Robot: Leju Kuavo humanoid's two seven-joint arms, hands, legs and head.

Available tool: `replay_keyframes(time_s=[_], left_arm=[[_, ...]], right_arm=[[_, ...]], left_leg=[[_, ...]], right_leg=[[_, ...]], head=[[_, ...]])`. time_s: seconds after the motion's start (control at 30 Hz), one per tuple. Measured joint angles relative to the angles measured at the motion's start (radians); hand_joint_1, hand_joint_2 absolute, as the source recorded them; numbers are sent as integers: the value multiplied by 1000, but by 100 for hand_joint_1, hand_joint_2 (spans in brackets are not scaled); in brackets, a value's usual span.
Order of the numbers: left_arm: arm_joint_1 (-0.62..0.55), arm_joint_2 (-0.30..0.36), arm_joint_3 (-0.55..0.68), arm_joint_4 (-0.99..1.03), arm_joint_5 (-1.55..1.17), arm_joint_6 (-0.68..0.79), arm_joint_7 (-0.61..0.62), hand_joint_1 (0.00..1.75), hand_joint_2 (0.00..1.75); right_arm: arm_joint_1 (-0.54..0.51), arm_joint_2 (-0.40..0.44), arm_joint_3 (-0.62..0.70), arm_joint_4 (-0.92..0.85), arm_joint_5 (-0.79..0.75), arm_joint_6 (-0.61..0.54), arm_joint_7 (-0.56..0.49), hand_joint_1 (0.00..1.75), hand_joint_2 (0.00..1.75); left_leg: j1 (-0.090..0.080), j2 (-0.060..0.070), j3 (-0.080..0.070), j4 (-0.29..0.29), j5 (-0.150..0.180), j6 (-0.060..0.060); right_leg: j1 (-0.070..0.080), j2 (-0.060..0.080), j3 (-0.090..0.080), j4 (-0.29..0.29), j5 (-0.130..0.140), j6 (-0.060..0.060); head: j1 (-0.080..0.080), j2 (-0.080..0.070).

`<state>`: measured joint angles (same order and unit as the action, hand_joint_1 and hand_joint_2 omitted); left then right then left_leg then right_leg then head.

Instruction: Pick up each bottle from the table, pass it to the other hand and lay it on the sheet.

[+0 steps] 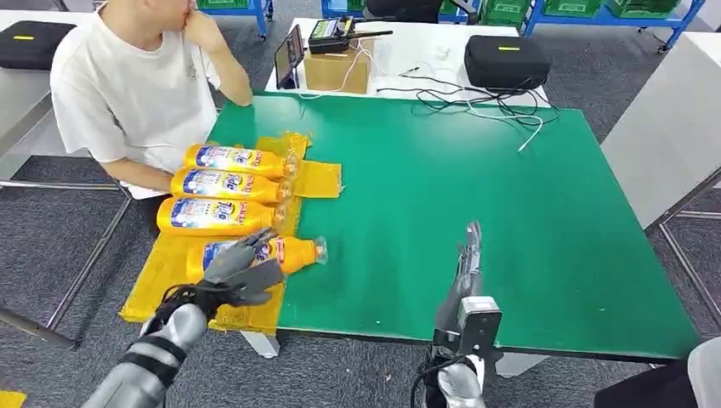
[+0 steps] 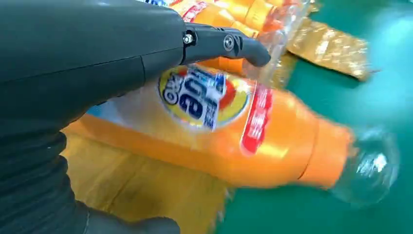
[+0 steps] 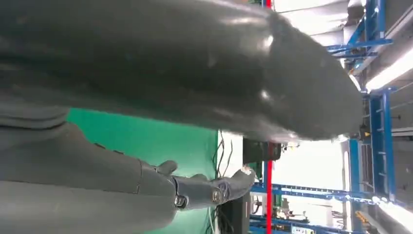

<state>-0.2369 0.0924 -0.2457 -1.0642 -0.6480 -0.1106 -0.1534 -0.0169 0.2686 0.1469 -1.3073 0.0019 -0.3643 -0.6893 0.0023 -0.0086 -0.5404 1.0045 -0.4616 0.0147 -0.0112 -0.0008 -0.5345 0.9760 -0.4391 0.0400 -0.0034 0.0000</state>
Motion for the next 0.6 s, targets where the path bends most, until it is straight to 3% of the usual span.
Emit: replay_keyframes(time_s=[0.17, 0.33, 0.6], left_arm=[[90, 20, -45, -175, 79, 15, -4, 0, 175], [163, -12, -62, -318, 126, 250, -138, 0, 175], [215, -82, -70, -496, 243, 460, -282, 0, 175]], right_arm=[[11, 2, -6, -1, 19, -27, -7, 0, 0], [41, 7, 3, -74, 62, -152, -9, 0, 0], [62, -4, 75, -145, 80, -265, -9, 0, 0]], left_leg=[[0, -1, -11, 2, 2, 2], [-1, 0, -27, 3, 2, 2], [-1, 1, -31, 3, 0, 1]], right_leg=[[-1, -1, 0, 2, 6, 5], [-1, -1, -16, 2, 6, 5], [-1, 0, -21, 1, 6, 5]], head=[[0, 0], [0, 0], [0, 0]])
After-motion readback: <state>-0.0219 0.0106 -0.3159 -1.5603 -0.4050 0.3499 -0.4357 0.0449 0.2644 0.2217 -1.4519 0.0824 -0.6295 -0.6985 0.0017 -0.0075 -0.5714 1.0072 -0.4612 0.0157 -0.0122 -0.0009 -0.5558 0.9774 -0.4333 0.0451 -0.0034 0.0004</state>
